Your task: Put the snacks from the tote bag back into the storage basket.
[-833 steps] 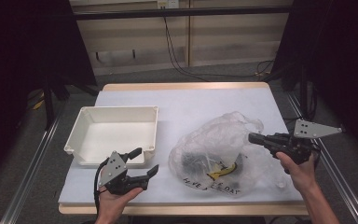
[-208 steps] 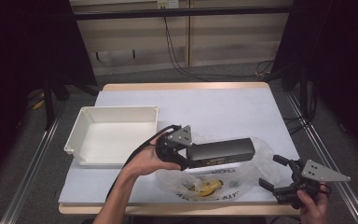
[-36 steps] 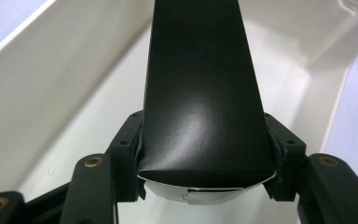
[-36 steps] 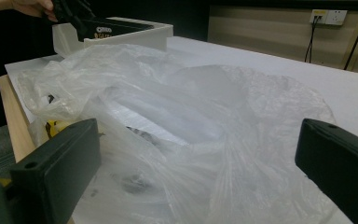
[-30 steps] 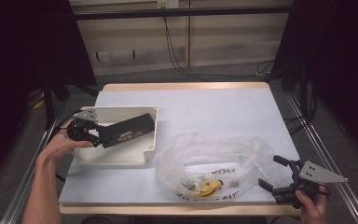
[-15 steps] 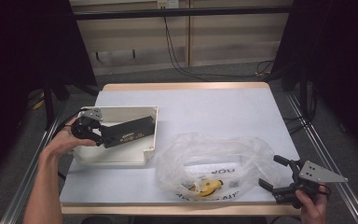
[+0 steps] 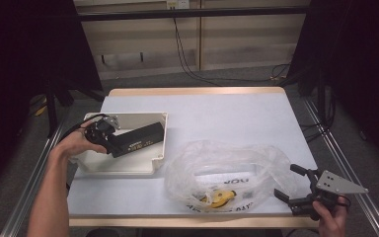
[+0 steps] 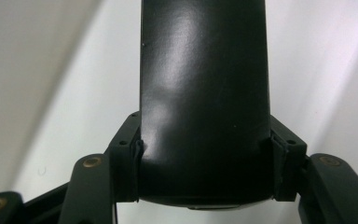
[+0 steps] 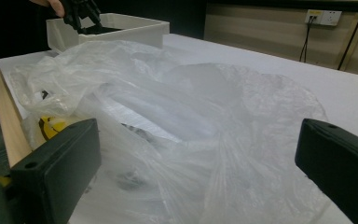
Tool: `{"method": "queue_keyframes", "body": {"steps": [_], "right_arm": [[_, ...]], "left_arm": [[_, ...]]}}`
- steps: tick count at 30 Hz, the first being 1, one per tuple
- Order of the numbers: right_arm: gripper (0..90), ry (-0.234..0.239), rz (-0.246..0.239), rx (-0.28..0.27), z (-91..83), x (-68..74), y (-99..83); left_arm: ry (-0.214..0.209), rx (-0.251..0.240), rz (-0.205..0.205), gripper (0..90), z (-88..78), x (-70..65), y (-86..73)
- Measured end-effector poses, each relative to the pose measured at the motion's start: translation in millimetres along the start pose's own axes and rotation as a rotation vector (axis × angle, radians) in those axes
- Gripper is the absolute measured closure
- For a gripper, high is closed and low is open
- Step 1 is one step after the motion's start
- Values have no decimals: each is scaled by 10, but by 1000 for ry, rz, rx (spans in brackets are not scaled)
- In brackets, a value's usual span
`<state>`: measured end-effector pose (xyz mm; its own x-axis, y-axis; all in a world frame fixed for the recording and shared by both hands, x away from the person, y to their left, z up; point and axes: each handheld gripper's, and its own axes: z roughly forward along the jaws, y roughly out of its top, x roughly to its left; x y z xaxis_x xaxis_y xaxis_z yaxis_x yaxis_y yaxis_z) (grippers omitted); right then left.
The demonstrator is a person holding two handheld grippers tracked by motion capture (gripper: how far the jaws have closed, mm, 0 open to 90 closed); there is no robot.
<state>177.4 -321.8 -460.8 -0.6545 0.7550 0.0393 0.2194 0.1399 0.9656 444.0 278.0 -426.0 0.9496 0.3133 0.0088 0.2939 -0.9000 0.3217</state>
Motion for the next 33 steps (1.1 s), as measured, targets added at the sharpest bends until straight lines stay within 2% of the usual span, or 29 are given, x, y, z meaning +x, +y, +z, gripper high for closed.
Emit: {"method": "queue_keyframes", "body": {"steps": [4,6,10,12,18,24,27,29,30,33], "right_arm": [[0,0,2,-1,-6,-7,-2],[0,0,-1,-2,-1,-10,-3],[0,-4,0,0,20,-1,-2],[0,4,-2,3,27,1,1],[0,9,-3,6,63,-18,3],[0,24,0,18,98,-44,-6],[0,19,1,13,107,-47,-12],[0,21,1,12,105,-45,-12],[0,21,2,13,104,-42,-13],[0,30,-2,15,94,-43,-14]], "left_arm": [[4,21,-3,425,19,23,38],[20,23,-1,424,15,32,49],[17,21,-26,423,36,81,65],[16,34,-19,422,52,94,79],[29,19,-151,360,61,200,82],[42,49,-216,307,101,291,148],[43,55,-226,286,129,325,190],[52,61,-248,263,145,348,208],[52,48,-257,253,159,356,212],[52,47,-281,231,176,376,213]]}}
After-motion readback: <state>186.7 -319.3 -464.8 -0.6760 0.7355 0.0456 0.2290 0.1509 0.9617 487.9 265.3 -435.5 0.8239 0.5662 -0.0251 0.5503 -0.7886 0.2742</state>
